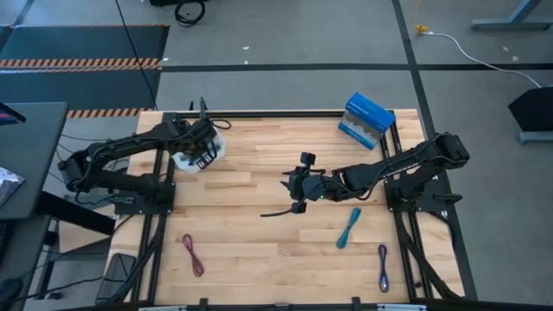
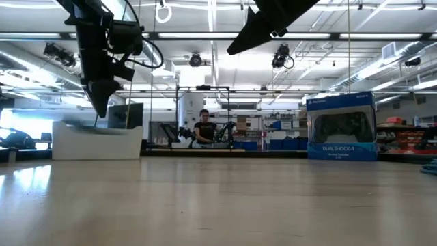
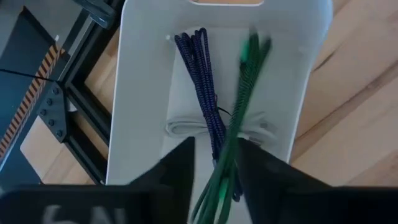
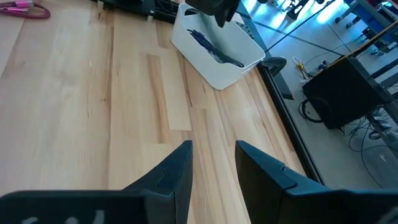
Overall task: Pick and place USB-C Cables
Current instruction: Put the green charger cable into the white bin, then put the pink charger cable into the white bin
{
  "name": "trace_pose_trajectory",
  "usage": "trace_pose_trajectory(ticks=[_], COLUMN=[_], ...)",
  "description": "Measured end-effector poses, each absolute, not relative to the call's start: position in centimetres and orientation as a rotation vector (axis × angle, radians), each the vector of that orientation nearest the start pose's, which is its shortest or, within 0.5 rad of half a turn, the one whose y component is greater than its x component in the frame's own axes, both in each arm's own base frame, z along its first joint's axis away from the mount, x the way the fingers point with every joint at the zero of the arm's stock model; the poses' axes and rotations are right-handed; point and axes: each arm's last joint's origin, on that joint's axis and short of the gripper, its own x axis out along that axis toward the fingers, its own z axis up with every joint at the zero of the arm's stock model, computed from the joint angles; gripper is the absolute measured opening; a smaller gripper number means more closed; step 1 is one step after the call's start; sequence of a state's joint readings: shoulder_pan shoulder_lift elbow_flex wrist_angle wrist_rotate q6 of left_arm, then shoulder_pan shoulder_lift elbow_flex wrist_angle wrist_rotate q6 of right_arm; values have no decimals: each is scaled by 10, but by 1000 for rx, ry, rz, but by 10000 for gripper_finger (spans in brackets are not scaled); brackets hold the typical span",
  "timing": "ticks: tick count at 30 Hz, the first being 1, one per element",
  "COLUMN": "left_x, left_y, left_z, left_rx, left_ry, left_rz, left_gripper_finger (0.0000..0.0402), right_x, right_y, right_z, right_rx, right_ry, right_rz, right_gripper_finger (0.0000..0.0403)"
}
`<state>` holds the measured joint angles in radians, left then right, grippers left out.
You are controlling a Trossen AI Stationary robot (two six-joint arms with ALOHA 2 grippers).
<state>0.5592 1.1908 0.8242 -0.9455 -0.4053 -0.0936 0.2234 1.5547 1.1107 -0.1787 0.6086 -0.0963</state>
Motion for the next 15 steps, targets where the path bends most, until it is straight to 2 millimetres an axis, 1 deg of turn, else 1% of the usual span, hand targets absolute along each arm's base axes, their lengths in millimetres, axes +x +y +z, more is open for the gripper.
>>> trace_pose_trajectory(ticks=[4, 7, 11, 13, 15], left_x=[160, 162, 174, 181, 190], left_y=[114, 111, 100, 91, 79], left_z=[226, 225, 233, 239, 247], left_rx=[-181, -203, -244, -218, -151], left_ry=[1314, 1309, 1270, 1256, 1241], left_rz=[884, 839, 670, 568, 466], left_gripper_finger=[180, 205, 216, 215, 211], right_x=[332, 332, 333, 333, 333], right_y=[59, 59, 58, 57, 57], right_z=[263, 263, 263, 263, 263], right_rx=[-346, -347, -354, -355, -357], right_ry=[592, 592, 594, 594, 595], right_rz=[-345, -345, -344, -346, -347], right_gripper_finger=[126, 126, 126, 126, 126])
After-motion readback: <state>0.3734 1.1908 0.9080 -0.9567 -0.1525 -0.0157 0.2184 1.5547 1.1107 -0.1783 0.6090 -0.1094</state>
